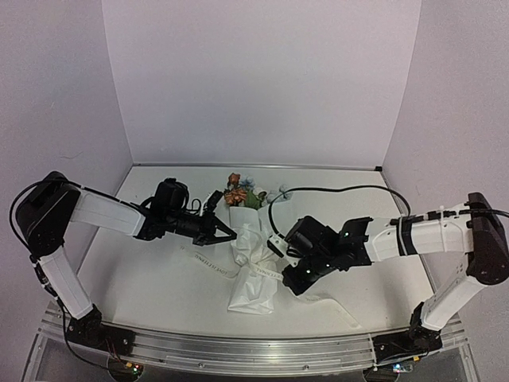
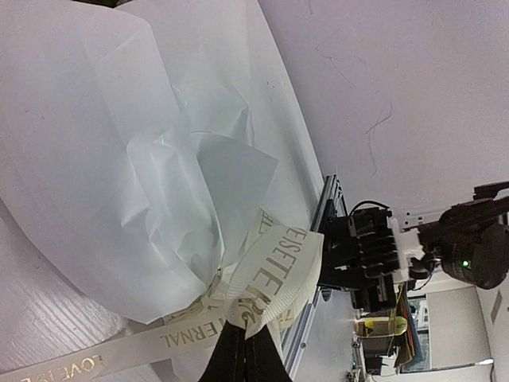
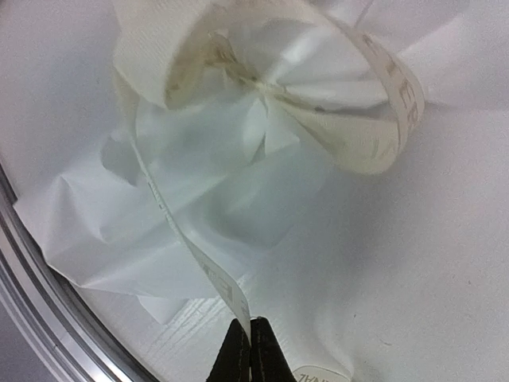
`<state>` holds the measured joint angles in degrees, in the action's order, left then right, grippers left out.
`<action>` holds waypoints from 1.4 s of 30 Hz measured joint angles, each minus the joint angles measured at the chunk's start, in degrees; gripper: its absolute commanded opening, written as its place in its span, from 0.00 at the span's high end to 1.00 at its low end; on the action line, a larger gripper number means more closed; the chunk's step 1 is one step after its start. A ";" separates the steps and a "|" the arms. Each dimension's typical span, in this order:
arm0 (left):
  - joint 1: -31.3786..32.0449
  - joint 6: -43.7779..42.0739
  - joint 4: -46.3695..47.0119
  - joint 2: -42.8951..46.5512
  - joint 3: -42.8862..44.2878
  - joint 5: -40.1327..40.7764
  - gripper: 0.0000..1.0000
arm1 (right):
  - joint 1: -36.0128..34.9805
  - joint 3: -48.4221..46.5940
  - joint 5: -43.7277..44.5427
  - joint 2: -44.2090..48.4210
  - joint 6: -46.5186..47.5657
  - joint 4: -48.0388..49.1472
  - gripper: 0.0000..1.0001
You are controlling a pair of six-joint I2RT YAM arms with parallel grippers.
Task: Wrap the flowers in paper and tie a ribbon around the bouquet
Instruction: Cross the half-tied ribbon over the folded bouquet.
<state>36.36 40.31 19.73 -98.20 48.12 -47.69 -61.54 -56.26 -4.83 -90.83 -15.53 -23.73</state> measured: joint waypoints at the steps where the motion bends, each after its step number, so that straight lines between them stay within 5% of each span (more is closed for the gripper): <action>1: 0.00 0.13 0.27 0.57 -0.63 0.23 1.00 | 0.00 1.02 0.10 0.00 -0.47 -0.16 1.00; 10: -0.04 -0.05 1.82 6.00 -6.19 2.90 1.00 | 0.01 4.95 3.62 0.56 -2.81 -1.15 1.00; 15: -0.04 -0.73 1.94 7.56 -8.50 2.93 1.00 | 0.49 5.17 3.83 0.63 -3.60 0.47 0.85; 19: -0.04 -1.32 1.94 7.59 -8.64 2.93 1.00 | 0.65 5.15 2.09 0.63 -3.52 2.10 0.58; 24: 0.11 -1.49 1.92 7.57 -8.61 2.92 1.00 | 0.70 4.40 0.21 0.63 -2.70 3.57 0.48; 33: 0.35 -1.48 1.92 7.54 -8.61 2.85 1.00 | 0.74 -0.13 -2.59 -0.33 0.65 5.02 0.50; 42: 0.35 -1.54 1.28 7.54 -8.49 2.85 1.00 | 0.74 -3.88 -4.68 -6.65 0.60 6.61 0.64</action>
<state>36.71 38.76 21.01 -90.65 39.63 -44.84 -60.80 -60.14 -9.51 -97.48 -14.92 -17.12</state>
